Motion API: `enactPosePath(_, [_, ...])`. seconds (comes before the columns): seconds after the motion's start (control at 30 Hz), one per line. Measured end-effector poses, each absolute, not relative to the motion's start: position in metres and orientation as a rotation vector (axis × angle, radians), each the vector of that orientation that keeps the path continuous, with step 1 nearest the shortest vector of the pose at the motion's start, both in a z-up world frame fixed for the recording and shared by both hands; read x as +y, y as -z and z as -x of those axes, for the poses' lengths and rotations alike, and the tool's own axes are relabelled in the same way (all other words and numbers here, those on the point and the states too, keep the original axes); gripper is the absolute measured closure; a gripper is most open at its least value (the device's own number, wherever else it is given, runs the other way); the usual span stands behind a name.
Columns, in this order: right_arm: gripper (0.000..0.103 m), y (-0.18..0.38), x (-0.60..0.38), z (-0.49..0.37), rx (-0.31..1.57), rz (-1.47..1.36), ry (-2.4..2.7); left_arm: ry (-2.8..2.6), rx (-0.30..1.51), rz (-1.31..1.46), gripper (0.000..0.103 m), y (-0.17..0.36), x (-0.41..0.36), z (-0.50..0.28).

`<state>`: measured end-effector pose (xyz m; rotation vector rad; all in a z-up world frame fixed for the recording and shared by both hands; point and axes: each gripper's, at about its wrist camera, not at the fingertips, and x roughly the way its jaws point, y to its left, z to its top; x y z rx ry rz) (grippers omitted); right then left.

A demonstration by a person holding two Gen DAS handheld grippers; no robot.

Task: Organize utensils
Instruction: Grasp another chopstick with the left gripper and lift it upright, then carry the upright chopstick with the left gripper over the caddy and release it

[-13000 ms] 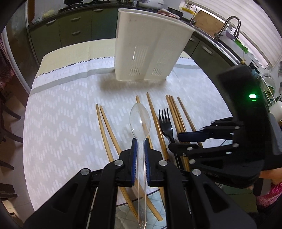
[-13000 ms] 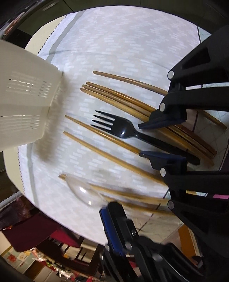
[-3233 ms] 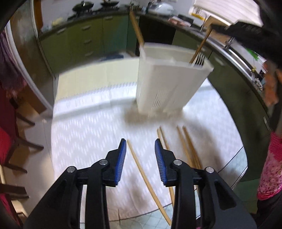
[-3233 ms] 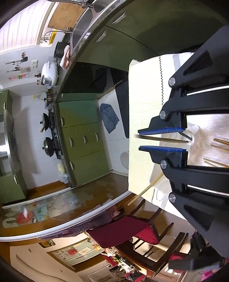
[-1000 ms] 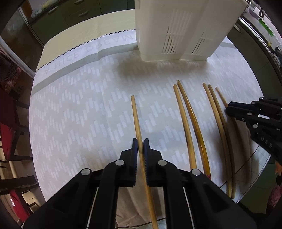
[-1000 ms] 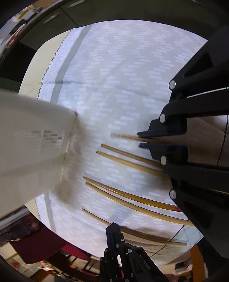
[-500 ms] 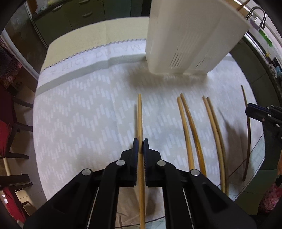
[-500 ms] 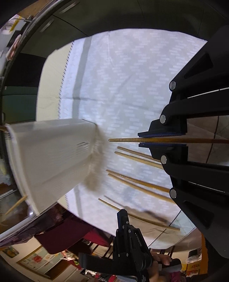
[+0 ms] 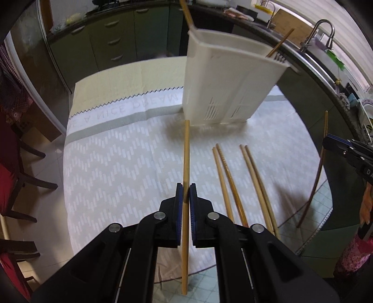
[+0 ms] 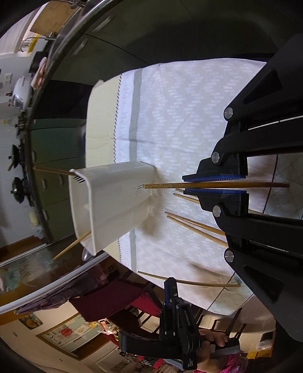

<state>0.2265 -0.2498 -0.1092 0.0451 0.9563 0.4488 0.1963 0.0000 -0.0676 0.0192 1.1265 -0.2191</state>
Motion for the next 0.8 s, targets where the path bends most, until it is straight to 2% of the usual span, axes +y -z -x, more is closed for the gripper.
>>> enactPosePath(0.43, [0.097,0.084,-0.268,-0.193,0.867,-0.053,-0.455,0.24,1.026,-0.024,0.097,0.026,-0.005,-0.162])
enactPosePath(0.8, [0.097,0.074,-0.268,-0.187,0.842,-0.048,-0.467,0.262,0.99,-0.026,0.097,0.011,-0.01,-0.157])
